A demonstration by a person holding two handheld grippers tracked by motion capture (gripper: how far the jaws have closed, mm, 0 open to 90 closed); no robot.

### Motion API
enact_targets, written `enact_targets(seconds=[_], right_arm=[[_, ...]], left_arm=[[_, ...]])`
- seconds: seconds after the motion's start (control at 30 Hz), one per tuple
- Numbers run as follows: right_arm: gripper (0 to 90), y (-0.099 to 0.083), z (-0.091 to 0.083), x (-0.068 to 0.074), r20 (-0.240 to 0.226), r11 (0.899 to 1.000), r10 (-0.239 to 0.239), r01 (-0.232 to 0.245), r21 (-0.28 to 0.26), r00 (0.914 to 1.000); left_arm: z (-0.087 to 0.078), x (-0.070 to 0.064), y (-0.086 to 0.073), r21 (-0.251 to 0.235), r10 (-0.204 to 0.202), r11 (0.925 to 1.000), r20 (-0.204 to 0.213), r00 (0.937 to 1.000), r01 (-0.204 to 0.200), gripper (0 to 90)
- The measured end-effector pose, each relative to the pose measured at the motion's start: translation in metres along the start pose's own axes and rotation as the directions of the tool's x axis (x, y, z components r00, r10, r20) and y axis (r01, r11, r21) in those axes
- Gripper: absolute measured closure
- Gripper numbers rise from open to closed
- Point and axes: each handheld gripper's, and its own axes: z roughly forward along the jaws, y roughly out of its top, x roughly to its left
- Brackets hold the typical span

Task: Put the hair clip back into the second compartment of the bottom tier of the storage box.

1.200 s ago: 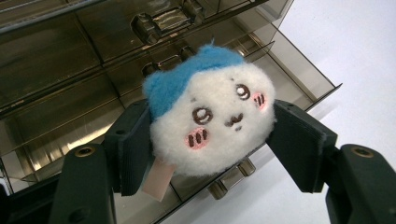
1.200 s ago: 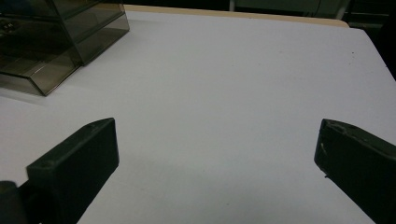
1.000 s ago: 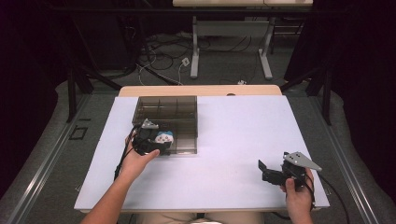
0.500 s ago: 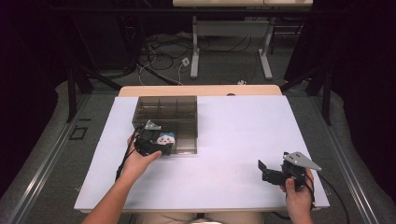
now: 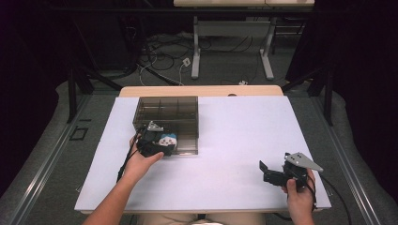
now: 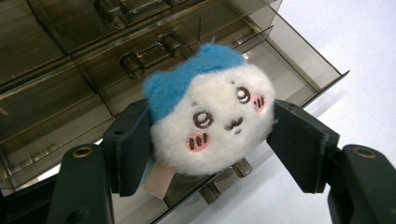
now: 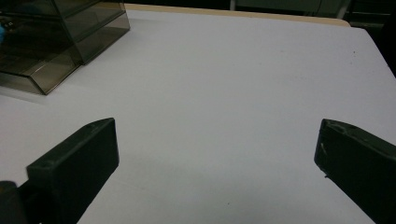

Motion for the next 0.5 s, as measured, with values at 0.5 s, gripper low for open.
enact_targets(seconds=[0.5], right_arm=[[0.0,0.0,-0.0006,-0.0008,-0.001,1.0,0.003,-0.003,-0.008,1.0]], left_arm=[[-0.0015,-0.0007,0.0005,0.0,0.001,1.0,-0.019,0.9998,-0.001,25.4]])
